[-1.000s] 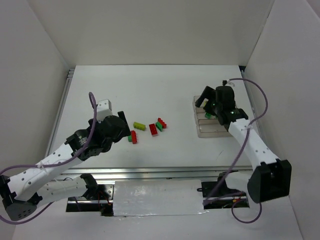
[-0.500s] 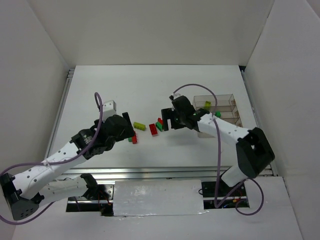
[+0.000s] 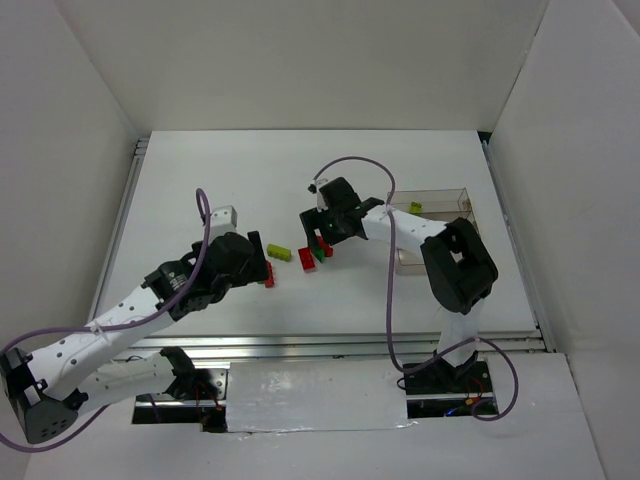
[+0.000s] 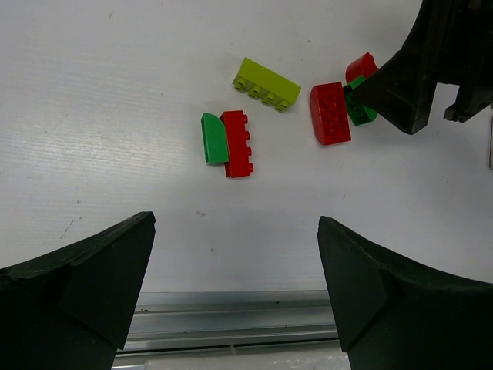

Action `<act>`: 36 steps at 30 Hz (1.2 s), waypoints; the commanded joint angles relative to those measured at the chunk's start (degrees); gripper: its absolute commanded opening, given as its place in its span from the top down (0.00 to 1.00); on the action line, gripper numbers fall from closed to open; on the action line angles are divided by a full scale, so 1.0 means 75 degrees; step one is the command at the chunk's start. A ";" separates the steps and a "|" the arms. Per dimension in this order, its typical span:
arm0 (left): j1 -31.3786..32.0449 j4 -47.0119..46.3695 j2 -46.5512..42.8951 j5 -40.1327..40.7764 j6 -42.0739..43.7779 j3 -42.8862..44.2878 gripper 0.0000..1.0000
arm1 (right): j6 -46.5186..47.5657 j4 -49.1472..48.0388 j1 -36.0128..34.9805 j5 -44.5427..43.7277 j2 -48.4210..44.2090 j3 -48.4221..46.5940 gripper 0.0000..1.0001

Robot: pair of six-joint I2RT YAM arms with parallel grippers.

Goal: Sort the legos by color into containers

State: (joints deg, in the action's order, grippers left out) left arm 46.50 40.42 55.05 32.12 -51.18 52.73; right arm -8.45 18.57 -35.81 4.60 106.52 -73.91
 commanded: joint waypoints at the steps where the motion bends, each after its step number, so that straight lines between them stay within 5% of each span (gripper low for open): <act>1: -0.0071 -0.0351 -0.0074 -0.0029 0.0120 -0.0011 0.00 | 0.0224 -0.0026 0.0029 0.0347 0.0222 -0.0247 0.17; 10: -0.0106 -0.0456 0.0008 -0.0099 0.0167 -0.0140 0.01 | 0.0060 -0.0073 0.0029 -0.0074 0.0422 -0.0059 0.39; 21: -0.0141 -0.0515 0.0102 -0.0146 0.0191 -0.0152 0.00 | -0.0045 0.0009 0.0029 -0.0144 0.0657 -0.0036 0.39; 24: -0.0153 -0.0538 0.0102 -0.0169 0.0202 -0.0163 0.00 | -0.0092 -0.0073 0.0041 -0.0168 0.0471 0.0081 0.54; 26: -0.0153 -0.0550 0.0125 -0.0204 0.0179 -0.0163 0.00 | -0.0151 -0.0225 0.0029 -0.0273 0.0294 0.0280 0.92; 27: -0.0165 -0.0573 0.0148 -0.0228 0.0144 -0.0152 0.00 | -0.0337 -0.0284 0.0029 -0.0401 0.0015 0.0373 1.00; 32: -0.0188 -0.0853 0.0044 -0.0776 -0.0381 0.0000 0.00 | -0.0771 -0.1172 -0.0064 0.0110 -0.1671 0.1882 1.00; 36: -0.0188 -0.2335 -0.0460 -0.2123 -0.0676 -0.0467 0.00 | -0.1041 -0.2777 -0.0509 0.1084 -0.4448 0.3968 1.00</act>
State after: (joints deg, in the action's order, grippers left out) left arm 45.28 33.39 54.54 24.01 -53.49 50.76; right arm -14.09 9.19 -36.73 6.57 85.36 -49.74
